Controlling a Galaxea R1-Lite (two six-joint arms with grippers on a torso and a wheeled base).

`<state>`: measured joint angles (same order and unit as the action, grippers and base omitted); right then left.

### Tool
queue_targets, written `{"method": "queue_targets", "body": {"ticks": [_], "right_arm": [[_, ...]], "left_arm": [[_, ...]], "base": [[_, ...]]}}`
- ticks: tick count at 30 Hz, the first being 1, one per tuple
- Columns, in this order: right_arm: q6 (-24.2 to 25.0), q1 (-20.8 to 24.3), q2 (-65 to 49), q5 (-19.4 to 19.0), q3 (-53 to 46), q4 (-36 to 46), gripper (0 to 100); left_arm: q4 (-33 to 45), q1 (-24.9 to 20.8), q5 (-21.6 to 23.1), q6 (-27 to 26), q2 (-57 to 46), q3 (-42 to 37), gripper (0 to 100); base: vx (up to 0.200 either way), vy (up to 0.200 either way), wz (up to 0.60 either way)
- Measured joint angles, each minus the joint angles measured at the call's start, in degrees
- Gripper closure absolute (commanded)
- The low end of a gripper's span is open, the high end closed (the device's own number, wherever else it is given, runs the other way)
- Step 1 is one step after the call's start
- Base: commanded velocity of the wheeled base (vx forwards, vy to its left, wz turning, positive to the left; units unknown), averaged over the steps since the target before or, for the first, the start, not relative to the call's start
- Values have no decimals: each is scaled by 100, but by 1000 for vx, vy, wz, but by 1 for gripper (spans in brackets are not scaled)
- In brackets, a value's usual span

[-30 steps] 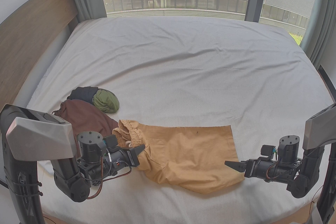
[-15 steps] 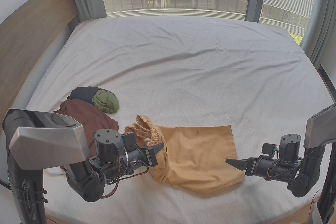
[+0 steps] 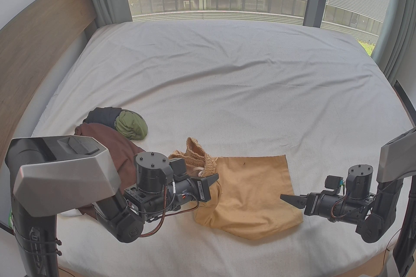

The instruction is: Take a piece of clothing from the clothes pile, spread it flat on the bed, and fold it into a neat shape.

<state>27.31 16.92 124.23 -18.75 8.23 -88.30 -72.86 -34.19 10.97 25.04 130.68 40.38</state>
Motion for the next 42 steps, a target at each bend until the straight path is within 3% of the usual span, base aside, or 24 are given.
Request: {"method": "queue_targets", "body": {"ticks": [19,42], "right_arm": [[-2,-549,-94,9,310,-2,0],[-7,-763,-106,6,461,9,0]], "left_arm": [[1687,-720,52,0,60,1376,100],[2486,-1282,38,-27,571,2266,100]], "base": [[0,0,0],[0,0,0]]}}
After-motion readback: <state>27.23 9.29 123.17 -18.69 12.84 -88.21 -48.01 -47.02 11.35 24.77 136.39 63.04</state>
